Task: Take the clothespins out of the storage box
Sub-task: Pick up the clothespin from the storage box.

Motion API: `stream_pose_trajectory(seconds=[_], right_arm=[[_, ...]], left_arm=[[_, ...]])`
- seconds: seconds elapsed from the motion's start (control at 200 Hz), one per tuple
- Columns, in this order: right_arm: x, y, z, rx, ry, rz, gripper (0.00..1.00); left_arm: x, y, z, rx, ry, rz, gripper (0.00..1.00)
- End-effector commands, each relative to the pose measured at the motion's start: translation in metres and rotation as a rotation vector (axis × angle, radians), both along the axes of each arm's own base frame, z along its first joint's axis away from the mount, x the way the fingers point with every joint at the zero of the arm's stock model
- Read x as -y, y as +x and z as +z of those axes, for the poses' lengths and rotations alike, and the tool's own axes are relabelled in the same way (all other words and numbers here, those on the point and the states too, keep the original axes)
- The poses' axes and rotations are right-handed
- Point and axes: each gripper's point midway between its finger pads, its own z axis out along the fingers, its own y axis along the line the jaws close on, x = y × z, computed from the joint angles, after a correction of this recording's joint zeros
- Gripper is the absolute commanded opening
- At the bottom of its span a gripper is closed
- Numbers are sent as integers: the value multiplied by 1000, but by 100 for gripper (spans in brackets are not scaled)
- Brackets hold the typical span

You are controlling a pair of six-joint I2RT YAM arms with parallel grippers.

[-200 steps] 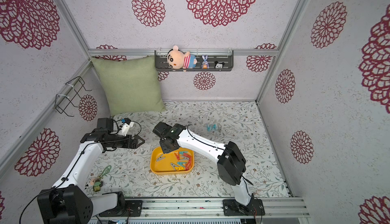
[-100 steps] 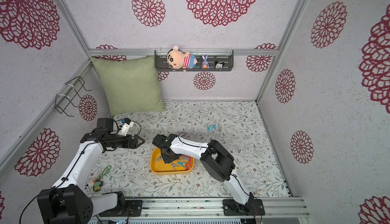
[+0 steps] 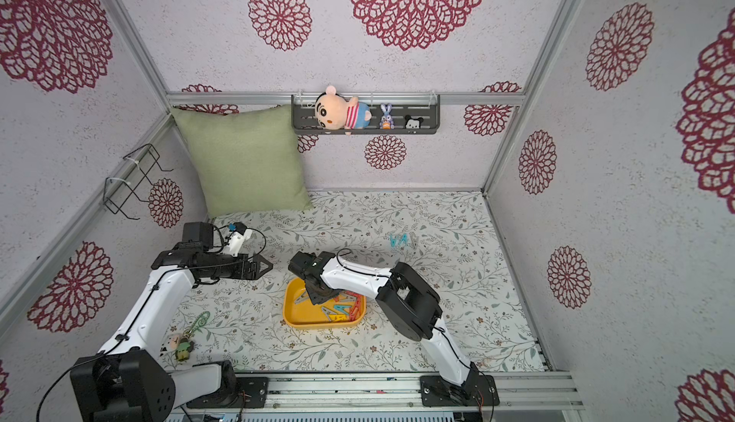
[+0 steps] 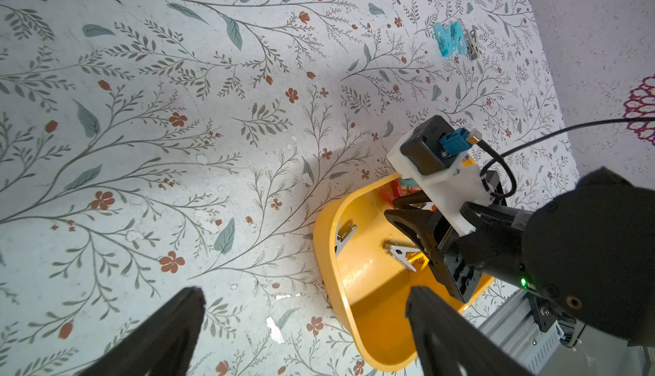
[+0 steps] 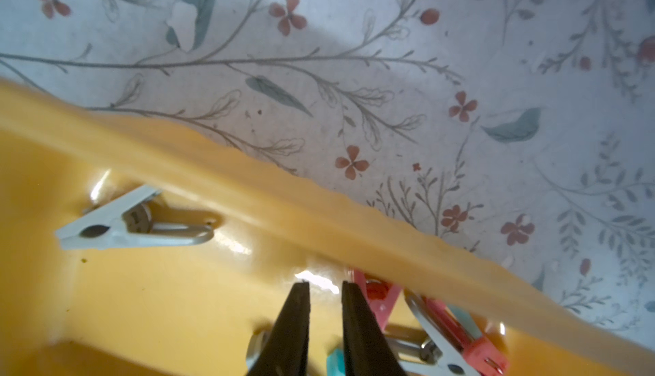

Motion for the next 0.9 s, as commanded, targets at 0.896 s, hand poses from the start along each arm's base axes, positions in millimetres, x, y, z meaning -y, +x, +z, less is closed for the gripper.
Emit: stream_pose_trajectory(seconds=[0.896], right_arm=[[20,8,-14,0,-56,-27,9]], left_arm=[[-1,2,13,51,-13,-1,97]])
